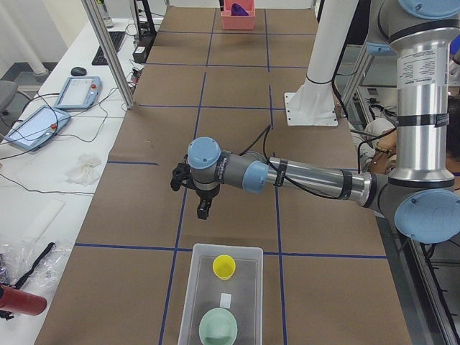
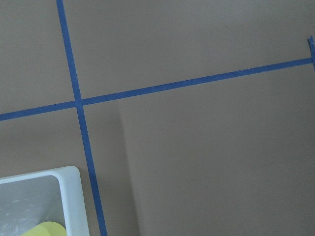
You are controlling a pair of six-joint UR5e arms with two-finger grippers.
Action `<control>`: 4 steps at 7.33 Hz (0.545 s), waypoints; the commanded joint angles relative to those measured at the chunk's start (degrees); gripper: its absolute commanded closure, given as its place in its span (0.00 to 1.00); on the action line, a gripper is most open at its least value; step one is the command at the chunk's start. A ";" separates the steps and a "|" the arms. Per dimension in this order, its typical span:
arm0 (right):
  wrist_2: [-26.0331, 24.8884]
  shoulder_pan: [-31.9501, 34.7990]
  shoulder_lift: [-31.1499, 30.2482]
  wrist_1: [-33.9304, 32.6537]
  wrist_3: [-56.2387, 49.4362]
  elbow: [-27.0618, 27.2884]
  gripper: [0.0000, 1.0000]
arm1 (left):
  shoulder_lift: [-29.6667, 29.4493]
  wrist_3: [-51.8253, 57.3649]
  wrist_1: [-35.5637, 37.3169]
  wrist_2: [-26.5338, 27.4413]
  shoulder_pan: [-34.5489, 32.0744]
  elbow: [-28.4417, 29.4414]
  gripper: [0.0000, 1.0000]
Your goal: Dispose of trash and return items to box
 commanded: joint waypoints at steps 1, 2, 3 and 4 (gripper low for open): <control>-0.11 0.00 0.14 0.01 -0.06 0.00 0.00 | -0.28 0.00 -0.07 0.10 -0.05 0.09 0.00; -0.11 0.09 0.14 0.01 0.03 0.09 0.00 | -0.37 0.00 -0.07 0.10 0.04 0.09 0.00; -0.11 0.09 0.14 0.01 -0.06 0.00 0.00 | -0.54 0.00 -0.16 0.10 0.04 0.18 0.00; -0.11 0.09 0.14 0.01 -0.06 -0.26 0.00 | -0.19 0.00 -0.07 0.10 -0.13 0.01 0.00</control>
